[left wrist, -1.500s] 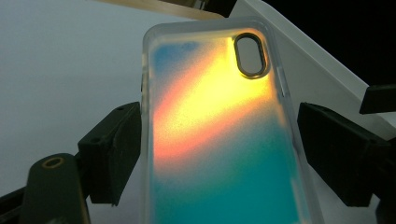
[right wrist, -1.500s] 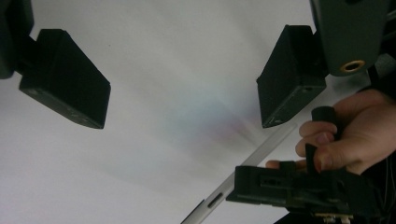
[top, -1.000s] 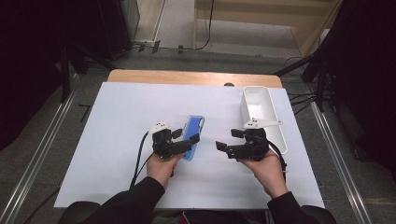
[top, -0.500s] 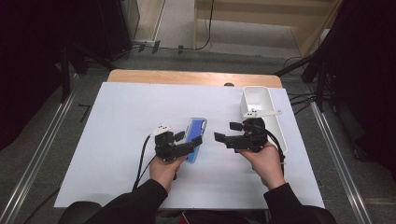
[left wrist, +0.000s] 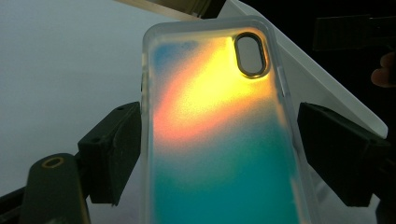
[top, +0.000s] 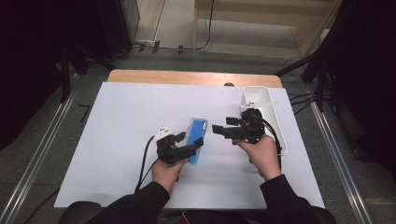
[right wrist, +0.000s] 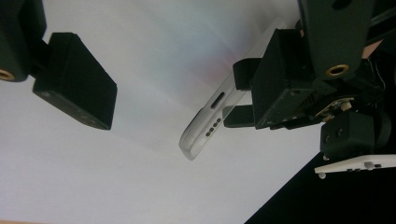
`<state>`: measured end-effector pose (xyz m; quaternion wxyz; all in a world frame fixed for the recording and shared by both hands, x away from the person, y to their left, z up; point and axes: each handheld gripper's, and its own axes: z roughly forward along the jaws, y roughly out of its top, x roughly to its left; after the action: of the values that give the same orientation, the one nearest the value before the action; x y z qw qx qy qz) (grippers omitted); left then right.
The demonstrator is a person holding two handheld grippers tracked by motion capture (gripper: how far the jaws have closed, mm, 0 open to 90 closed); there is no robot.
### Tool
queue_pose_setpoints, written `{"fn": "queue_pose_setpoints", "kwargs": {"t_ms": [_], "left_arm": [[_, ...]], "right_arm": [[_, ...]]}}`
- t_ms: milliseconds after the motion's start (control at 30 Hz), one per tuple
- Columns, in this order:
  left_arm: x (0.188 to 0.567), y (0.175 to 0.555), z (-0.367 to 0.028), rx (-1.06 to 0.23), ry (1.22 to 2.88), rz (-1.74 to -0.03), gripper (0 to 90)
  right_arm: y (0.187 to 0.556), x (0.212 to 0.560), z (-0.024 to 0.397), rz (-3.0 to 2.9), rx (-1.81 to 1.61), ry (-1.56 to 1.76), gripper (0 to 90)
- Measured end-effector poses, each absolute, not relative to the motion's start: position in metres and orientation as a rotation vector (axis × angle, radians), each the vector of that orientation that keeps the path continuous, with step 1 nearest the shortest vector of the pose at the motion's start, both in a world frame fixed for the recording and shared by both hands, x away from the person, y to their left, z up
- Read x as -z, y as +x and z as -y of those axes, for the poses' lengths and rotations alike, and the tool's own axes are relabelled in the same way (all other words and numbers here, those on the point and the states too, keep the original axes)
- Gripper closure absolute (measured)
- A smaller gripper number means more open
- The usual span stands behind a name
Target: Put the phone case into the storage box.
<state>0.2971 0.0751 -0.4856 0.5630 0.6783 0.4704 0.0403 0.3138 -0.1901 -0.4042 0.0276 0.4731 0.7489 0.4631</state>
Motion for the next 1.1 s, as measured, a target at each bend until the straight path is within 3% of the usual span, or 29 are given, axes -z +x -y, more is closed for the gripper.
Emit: {"fn": "queue_pose_setpoints", "kwargs": {"t_ms": [1100], "left_arm": [[0.491,0.3,-0.075,-0.11,1.588,-1.112,15.9]], "right_arm": [[0.352,0.416,0.174,-2.323,-1.467,1.642,23.3]]}}
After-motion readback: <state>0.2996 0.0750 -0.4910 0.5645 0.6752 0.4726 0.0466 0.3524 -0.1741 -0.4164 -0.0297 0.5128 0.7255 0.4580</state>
